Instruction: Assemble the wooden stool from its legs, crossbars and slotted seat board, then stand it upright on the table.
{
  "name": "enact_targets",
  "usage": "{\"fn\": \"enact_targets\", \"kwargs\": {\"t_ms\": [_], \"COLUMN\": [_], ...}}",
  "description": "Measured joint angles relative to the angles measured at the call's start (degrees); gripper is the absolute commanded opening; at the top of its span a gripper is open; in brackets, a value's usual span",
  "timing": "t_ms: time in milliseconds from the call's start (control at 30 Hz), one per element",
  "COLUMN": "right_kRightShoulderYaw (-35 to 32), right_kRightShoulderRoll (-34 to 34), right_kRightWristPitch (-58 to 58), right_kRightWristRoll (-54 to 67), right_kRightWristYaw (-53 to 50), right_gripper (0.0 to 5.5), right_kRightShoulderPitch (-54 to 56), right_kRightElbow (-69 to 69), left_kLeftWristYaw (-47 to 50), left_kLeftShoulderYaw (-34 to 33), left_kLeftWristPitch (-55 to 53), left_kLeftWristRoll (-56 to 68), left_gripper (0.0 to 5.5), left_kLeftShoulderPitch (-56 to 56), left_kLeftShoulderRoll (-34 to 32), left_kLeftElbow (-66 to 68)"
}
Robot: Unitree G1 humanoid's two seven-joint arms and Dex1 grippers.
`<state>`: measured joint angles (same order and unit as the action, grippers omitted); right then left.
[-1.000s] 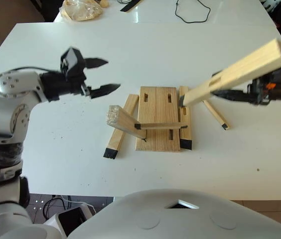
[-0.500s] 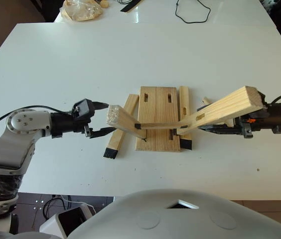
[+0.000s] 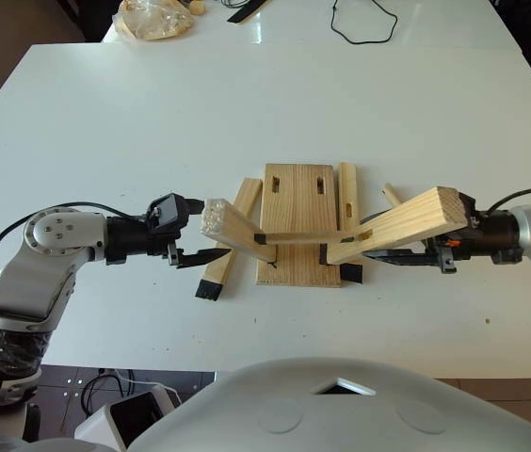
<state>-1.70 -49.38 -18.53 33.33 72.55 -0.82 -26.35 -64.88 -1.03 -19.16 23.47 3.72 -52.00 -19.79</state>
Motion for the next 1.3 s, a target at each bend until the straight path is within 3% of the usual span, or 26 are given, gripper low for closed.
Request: {"fn": "enact_targets", "kwargs": {"t_ms": [467, 867, 1300], "right_kRightShoulderYaw": [5.14, 12.68, 15.80], "right_kRightShoulderRoll": [-0.18, -0.22, 0.13], "right_kRightWristPitch": [9.59, 7.85, 6.85], "right_kRightWristRoll": [-4.12, -4.38, -4.37], "right_kRightWristYaw": [1.14, 5.69, 8.47], "right_gripper": [2.03, 2.03, 2.03], "right_kRightShoulderPitch": [0.86, 12.61, 17.36], "right_kRightElbow": [5.25, 13.76, 17.61], "left_kLeftWristYaw": [-0.06, 1.03, 1.30], "left_kLeftShoulderYaw": [0.62, 3.27, 4.67], "left_kLeftWristPitch": [-0.08, 0.19, 1.67], "left_kLeftWristRoll": [0.00, -0.97, -1.40], "left_gripper": [4.16, 4.16, 4.16], "left_kLeftShoulderPitch": [-0.23, -1.03, -1.09], "left_kLeftShoulderRoll": [0.71, 3.22, 4.49], "left_kLeftElbow": [-0.11, -0.29, -0.30]}}
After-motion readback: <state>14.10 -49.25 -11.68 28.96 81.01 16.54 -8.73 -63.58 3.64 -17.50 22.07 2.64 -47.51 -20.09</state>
